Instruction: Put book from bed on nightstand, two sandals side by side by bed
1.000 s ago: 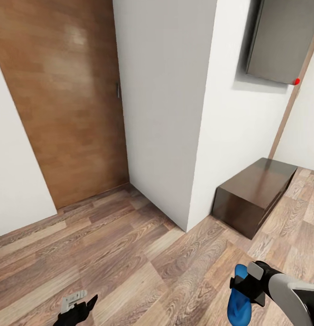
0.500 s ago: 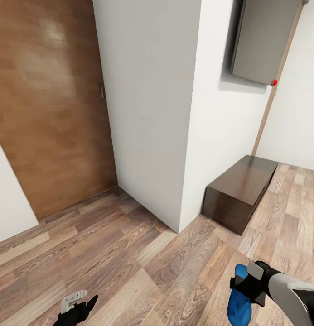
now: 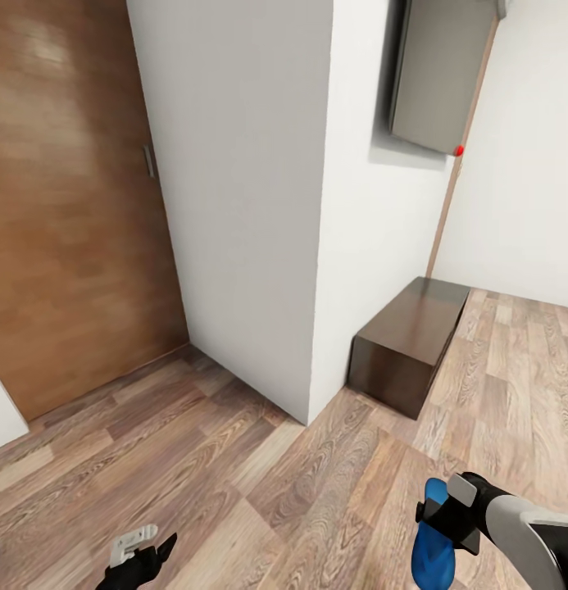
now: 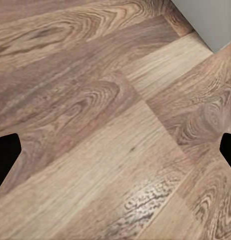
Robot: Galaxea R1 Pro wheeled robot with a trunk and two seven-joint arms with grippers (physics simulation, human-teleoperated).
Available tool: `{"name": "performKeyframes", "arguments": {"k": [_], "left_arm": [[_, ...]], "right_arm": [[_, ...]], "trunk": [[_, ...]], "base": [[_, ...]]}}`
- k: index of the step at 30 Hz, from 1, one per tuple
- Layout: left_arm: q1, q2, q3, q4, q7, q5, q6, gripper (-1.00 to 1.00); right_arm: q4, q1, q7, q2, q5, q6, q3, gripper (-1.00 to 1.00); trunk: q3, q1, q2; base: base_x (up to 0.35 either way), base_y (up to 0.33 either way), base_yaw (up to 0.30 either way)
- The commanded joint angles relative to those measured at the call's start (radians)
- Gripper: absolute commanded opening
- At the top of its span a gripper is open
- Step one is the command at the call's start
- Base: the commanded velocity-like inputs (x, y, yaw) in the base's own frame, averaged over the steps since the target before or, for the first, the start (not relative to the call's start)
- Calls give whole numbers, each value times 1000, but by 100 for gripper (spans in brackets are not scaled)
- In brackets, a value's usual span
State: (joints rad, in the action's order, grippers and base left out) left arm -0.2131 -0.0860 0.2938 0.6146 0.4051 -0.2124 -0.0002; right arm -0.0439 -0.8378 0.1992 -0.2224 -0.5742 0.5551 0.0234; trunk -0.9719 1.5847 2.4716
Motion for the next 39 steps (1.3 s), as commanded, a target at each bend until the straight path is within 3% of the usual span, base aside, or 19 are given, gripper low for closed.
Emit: {"name": "performKeyframes", "arguments": {"k": [1,39], "left_arm": [[-1,0,2,-1,6,-5,0,100],[0,0,2,-1,6,-5,-1,100]], "right_arm": [[-1,-1,6,0,-7,0,2,-100],[-1,-1,6,0,-7,0,1,-100]], "trunk": [[-1,0,0],[-1,0,0]], "base": [[90,77,-204],[83,19,-204]]}}
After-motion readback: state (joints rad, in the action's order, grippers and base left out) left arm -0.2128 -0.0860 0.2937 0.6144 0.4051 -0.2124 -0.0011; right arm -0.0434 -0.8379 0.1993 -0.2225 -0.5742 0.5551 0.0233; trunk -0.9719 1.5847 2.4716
